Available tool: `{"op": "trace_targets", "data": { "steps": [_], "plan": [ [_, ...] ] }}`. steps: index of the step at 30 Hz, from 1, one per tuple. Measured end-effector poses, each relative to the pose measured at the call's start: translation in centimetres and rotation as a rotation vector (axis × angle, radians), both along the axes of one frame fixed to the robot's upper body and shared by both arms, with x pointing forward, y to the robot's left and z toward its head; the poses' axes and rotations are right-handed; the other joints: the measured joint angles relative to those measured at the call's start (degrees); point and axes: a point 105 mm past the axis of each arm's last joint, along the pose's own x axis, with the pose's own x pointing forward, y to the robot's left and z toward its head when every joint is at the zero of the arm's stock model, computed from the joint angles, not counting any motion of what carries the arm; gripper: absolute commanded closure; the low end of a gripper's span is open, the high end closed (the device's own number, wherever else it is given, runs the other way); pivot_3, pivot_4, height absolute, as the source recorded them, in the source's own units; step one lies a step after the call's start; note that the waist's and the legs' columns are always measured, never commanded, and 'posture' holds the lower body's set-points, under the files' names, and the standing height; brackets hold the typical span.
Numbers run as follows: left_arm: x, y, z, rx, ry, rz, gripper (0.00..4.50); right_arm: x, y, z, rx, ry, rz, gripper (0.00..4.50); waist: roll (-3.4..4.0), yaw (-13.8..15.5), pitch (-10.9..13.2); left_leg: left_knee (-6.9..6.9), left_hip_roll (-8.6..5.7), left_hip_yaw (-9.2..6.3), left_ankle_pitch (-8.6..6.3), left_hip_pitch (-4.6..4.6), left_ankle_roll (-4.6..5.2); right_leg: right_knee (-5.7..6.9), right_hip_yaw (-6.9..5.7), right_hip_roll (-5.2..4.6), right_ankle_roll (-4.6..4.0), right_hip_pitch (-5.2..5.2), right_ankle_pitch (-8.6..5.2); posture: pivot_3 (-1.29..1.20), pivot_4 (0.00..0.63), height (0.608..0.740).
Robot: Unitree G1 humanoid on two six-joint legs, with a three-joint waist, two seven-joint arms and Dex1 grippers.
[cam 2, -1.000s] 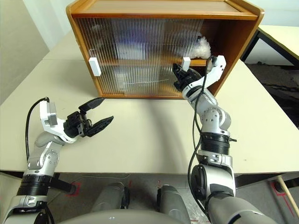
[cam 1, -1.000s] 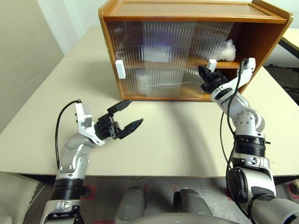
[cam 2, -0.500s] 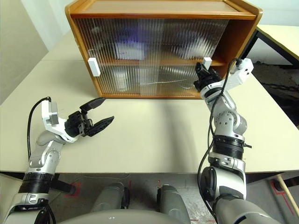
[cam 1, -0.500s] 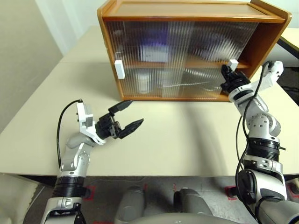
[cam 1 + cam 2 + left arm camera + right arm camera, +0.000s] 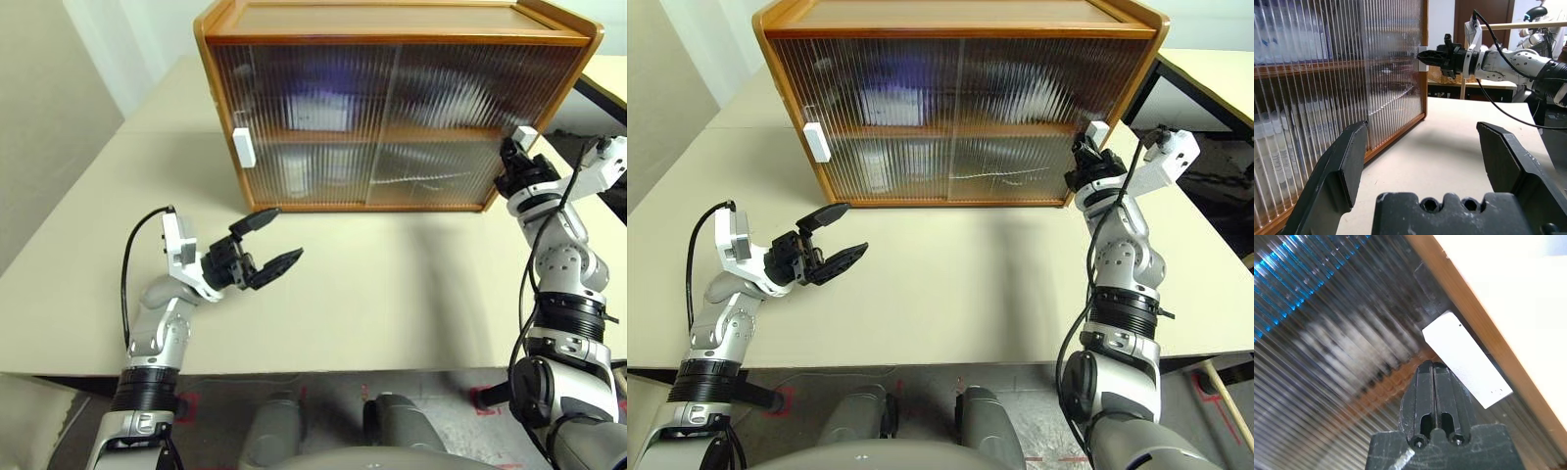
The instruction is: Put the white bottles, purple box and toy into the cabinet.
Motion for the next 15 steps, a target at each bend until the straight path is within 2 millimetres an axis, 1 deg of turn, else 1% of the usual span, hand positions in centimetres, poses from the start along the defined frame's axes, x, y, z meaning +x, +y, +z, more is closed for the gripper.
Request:
{"op": "trace_targets", "data": {
  "steps": [6,8,11,12,13,15],
  "plan": [
    [0.0,0.0,0.0,0.000,0.000,0.000,0.00,0.0,0.0,0.0,0.001,-0.002,-0.001,4.49,0.00,0.1,0.0,0.01,-0.02,0.01,0.00,0.00,0.00,-0.02,0.01,-0.03,0.03,0.03,0.01,0.15,0.000,0.740],
    [-0.1,0.1,-0.1,0.000,0.003,0.003,0.00,0.0,0.3,-0.1,0.000,-0.004,0.021,4.49,0.00,0.1,0.0,0.00,-0.01,0.00,0.00,0.00,0.00,-0.02,0.01,-0.02,0.02,0.02,0.00,0.16,0.000,0.740],
    [-0.3,0.5,-0.5,0.002,0.018,0.017,0.00,-0.3,1.3,-0.4,-0.031,0.004,0.090,3.80,0.00,0.1,0.0,-0.05,0.02,-0.03,0.00,0.00,0.00,-0.01,-0.01,0.00,-0.06,0.01,-0.02,0.17,0.000,0.740],
    [-0.3,0.6,-0.6,0.006,0.024,0.023,0.00,-0.5,1.8,-0.6,-0.060,0.010,0.120,3.48,0.01,0.0,0.0,-0.06,0.03,-0.03,0.00,0.01,0.00,0.00,-0.01,0.01,-0.07,0.00,-0.03,0.17,0.000,0.740],
    [-0.4,0.8,-0.7,0.005,0.026,0.030,0.00,-0.9,2.3,-0.8,-0.118,0.019,0.154,3.05,0.02,0.1,0.0,-0.08,0.03,-0.03,0.00,-0.01,0.00,-0.01,-0.02,0.00,-0.07,-0.02,-0.03,0.17,0.000,0.740],
    [-0.3,1.6,-0.6,0.002,0.025,0.063,0.00,-1.8,3.7,-0.9,-0.227,0.016,0.254,2.35,0.03,0.1,0.0,-0.10,0.03,-0.05,0.00,-0.01,0.00,-0.01,-0.03,0.00,-0.07,-0.02,-0.07,0.18,0.000,0.740]
  ]
}}
